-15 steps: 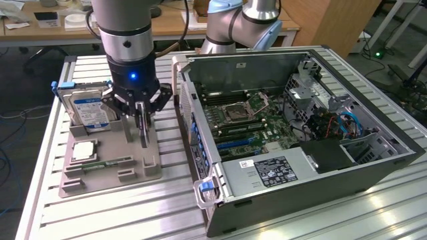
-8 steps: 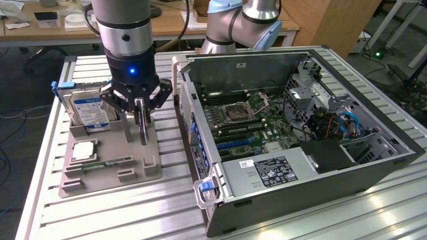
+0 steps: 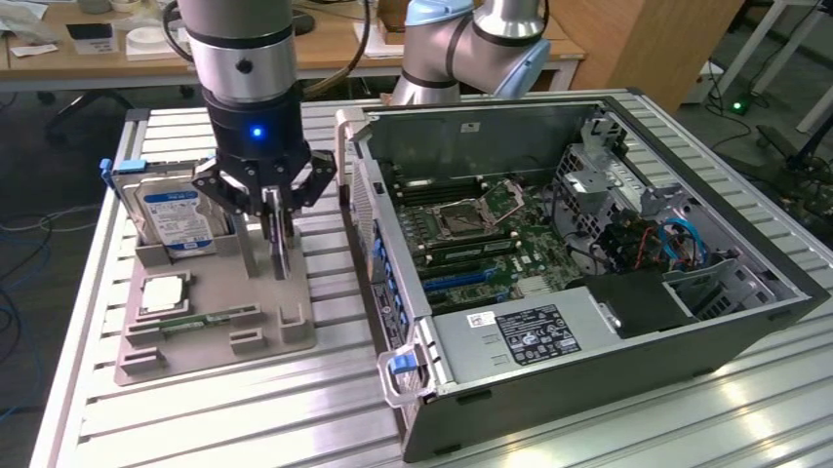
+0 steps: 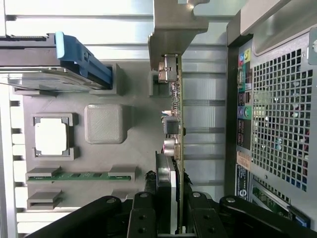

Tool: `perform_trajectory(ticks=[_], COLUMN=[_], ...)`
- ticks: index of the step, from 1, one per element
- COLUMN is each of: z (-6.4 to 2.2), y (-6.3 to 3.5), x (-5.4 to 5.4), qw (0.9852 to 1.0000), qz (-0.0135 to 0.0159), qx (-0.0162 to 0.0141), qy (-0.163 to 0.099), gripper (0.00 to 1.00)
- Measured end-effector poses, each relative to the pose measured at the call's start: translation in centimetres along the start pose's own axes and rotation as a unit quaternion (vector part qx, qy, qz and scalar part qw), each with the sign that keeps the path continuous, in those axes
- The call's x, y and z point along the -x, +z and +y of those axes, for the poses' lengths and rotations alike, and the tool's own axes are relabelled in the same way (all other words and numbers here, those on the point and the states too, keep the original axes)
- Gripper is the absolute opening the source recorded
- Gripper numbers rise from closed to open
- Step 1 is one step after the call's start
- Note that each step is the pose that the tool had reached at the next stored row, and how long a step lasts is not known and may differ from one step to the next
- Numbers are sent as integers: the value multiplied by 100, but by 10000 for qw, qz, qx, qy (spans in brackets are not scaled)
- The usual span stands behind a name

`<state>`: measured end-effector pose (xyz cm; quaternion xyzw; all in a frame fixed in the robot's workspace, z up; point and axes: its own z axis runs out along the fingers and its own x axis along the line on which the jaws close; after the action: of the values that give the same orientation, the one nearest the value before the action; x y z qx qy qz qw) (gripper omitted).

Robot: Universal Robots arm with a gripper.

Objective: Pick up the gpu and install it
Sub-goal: 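Pick up the gpu and move the gpu toward the slot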

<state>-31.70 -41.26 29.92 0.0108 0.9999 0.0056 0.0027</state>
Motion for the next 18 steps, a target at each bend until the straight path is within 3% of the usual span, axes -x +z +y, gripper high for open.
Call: perform_trajectory(ticks=[18], z=[2], y=[-221], x=[1], qw=[10000], qz=[0], qx=[3], qy=[0], gripper=[28])
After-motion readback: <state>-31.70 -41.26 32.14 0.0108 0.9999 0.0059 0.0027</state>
